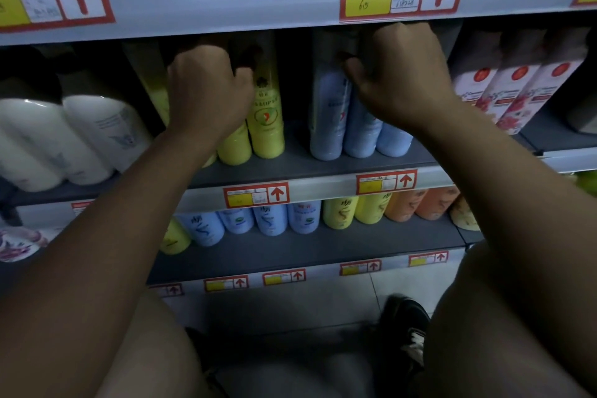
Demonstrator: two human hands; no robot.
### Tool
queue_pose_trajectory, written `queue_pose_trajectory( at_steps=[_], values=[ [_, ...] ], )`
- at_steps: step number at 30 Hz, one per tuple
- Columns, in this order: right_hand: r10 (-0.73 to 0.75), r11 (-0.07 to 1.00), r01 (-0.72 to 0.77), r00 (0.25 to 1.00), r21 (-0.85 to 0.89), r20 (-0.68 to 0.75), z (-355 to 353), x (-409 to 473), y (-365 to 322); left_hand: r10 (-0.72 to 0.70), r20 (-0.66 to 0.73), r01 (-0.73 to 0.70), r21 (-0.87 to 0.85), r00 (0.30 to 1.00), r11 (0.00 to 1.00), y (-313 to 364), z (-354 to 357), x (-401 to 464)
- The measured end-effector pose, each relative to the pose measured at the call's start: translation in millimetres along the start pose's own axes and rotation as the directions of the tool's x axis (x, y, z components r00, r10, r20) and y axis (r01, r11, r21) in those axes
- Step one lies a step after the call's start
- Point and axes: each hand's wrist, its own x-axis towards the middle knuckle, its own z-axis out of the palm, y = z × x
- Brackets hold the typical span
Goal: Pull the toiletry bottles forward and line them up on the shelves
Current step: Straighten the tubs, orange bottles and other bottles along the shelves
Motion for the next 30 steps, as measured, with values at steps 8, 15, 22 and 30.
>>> queue_pose_trajectory(
  at_steps=[8,15,22,30],
  values=[
    [0.013,1.000,-0.013,1.000,-0.005,-0.020,3,-1,-4,-0.003,0.016,0.002,0.032,1.000,0.999,-2,0,-1],
    [0.042,0.999,-0.043,0.999,-0.023,-0.029,9,2,-3,-0.034,0.021,0.033,0.037,0.999,0.999,0,4,0],
    [0.008,1.000,-0.008,0.998,-0.009,-0.063,13,-1,-1,-0.086,0.015,0.087,-0.068,0.996,0.994,-2,5,2],
    [-0.022,1.000,0.022,0.995,-0.008,-0.099,17,-8,2,-0.006,0.047,0.006,-0.004,0.999,1.000,-1,-12,-4]
  ],
)
